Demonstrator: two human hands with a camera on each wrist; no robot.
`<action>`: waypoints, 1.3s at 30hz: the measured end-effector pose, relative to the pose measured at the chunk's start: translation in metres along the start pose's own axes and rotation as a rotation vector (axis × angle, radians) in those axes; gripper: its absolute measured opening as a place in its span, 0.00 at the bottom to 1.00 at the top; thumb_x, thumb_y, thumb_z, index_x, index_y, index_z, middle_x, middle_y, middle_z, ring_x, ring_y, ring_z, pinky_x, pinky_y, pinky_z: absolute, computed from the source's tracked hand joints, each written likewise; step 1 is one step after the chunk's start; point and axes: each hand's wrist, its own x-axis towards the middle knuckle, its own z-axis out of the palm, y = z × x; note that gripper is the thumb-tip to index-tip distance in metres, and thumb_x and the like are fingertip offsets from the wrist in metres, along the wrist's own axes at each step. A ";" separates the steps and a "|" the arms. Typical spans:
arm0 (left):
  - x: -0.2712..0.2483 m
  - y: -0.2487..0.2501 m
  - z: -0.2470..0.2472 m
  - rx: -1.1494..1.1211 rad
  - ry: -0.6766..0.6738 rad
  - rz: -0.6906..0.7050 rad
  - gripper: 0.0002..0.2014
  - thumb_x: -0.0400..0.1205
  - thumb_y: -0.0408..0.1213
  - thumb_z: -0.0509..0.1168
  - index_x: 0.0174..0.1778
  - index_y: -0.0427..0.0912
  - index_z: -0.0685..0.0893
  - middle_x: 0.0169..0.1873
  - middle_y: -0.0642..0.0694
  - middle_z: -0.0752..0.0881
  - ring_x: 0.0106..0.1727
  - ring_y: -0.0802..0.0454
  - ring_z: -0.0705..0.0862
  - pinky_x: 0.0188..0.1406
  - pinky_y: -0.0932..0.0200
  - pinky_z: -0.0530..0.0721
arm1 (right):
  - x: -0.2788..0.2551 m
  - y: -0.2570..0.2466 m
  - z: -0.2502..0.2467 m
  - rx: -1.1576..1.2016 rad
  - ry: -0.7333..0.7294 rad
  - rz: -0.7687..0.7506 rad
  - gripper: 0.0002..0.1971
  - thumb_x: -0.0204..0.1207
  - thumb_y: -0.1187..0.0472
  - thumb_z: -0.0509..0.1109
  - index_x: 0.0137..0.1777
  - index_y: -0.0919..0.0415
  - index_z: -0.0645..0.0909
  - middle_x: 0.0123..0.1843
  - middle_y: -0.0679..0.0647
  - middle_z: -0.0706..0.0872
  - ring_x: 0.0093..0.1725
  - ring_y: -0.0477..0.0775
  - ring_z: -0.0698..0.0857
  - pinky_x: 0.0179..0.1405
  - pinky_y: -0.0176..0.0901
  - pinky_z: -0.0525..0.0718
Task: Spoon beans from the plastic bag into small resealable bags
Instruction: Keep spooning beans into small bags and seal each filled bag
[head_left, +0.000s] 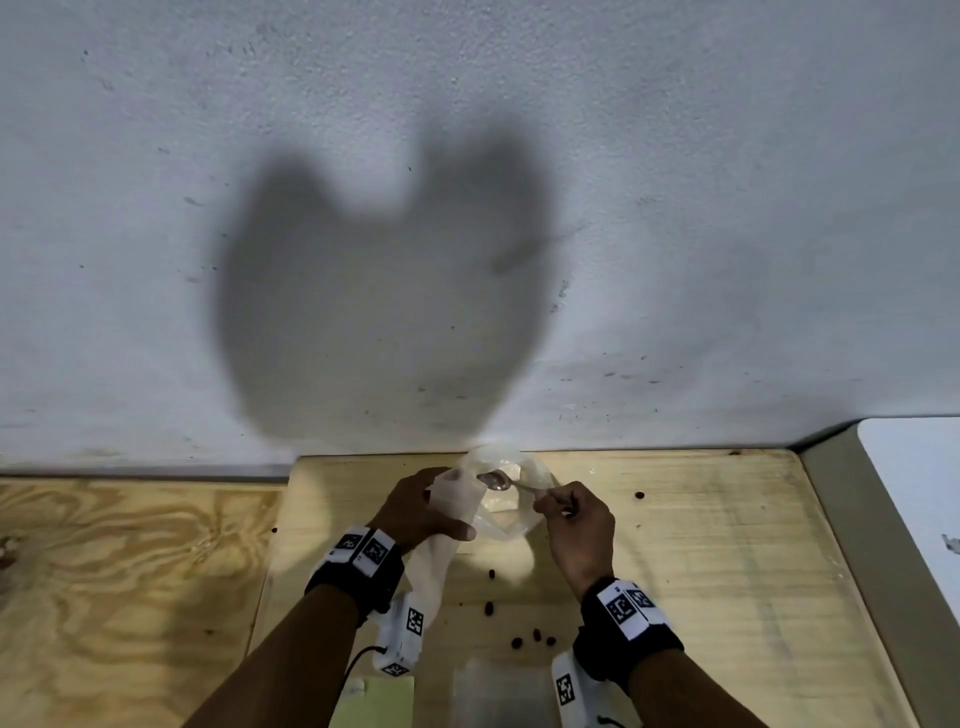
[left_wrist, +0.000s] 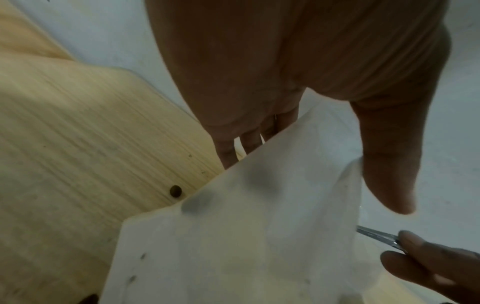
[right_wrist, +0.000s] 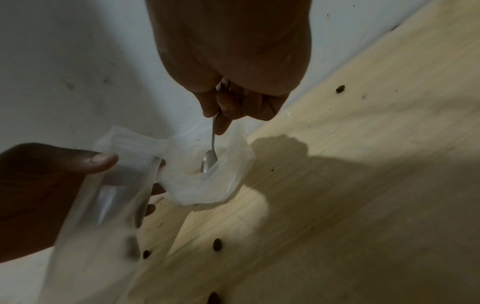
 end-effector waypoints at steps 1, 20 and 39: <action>-0.001 0.000 0.001 0.025 0.013 0.013 0.47 0.47 0.40 0.87 0.66 0.48 0.81 0.56 0.51 0.87 0.59 0.50 0.85 0.51 0.55 0.86 | -0.001 0.002 0.001 -0.002 -0.004 0.023 0.07 0.74 0.65 0.75 0.35 0.56 0.86 0.36 0.45 0.90 0.42 0.46 0.88 0.43 0.41 0.81; -0.017 -0.032 0.035 0.364 0.075 0.418 0.50 0.56 0.56 0.81 0.76 0.51 0.74 0.77 0.58 0.71 0.77 0.62 0.70 0.74 0.58 0.74 | -0.016 -0.003 0.027 0.430 -0.031 0.644 0.07 0.75 0.64 0.74 0.44 0.67 0.91 0.34 0.59 0.89 0.19 0.48 0.66 0.19 0.38 0.63; -0.007 -0.026 0.019 0.258 0.086 0.236 0.49 0.53 0.49 0.85 0.73 0.48 0.76 0.67 0.58 0.77 0.65 0.57 0.78 0.59 0.66 0.79 | -0.006 0.003 -0.005 0.312 0.071 0.466 0.09 0.74 0.60 0.77 0.34 0.61 0.90 0.34 0.56 0.92 0.25 0.49 0.73 0.30 0.43 0.71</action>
